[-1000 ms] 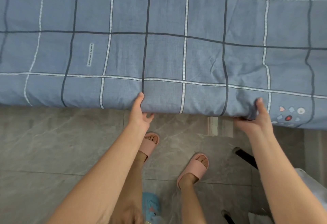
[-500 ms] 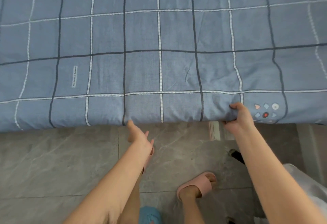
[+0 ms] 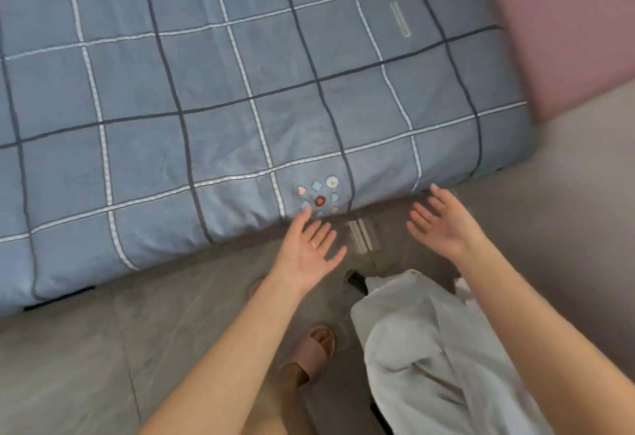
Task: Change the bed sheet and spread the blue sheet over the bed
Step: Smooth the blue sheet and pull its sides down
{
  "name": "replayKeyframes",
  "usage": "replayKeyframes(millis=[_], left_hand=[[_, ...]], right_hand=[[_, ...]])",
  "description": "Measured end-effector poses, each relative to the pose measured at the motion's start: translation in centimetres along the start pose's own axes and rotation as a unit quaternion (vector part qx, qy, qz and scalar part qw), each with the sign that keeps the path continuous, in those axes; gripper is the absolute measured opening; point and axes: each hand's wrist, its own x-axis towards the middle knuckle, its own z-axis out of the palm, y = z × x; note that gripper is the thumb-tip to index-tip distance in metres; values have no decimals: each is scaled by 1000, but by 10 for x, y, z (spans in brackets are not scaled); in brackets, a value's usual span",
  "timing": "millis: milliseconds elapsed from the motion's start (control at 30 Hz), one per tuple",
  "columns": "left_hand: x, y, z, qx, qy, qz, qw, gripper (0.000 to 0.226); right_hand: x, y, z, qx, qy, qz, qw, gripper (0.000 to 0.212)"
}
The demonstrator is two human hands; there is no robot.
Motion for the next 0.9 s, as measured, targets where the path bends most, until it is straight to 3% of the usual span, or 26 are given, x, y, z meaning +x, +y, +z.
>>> replayKeyframes(millis=[133,267,533,633,767,900], left_hand=[[29,-18,48,-21,-3,4,1000,79],[55,-18,69,-56,27,42,997,59],[68,-14,85,-43,90,70,993,49],[59,0,98,-79,49,106,990,45],[47,14,112,-123,-49,144,981,59],[47,23,120,-138,-98,174,970,62]], right_hand=[[20,-30,-28,22,1,-13,1000,76],[43,-47,-32,34,-14,-18,999,82],[66,-70,-25,157,-80,-61,982,30],[65,-81,-21,179,-114,-91,973,34],[62,-102,-5,250,-164,-131,945,44],[59,-120,19,306,-195,-139,921,46]])
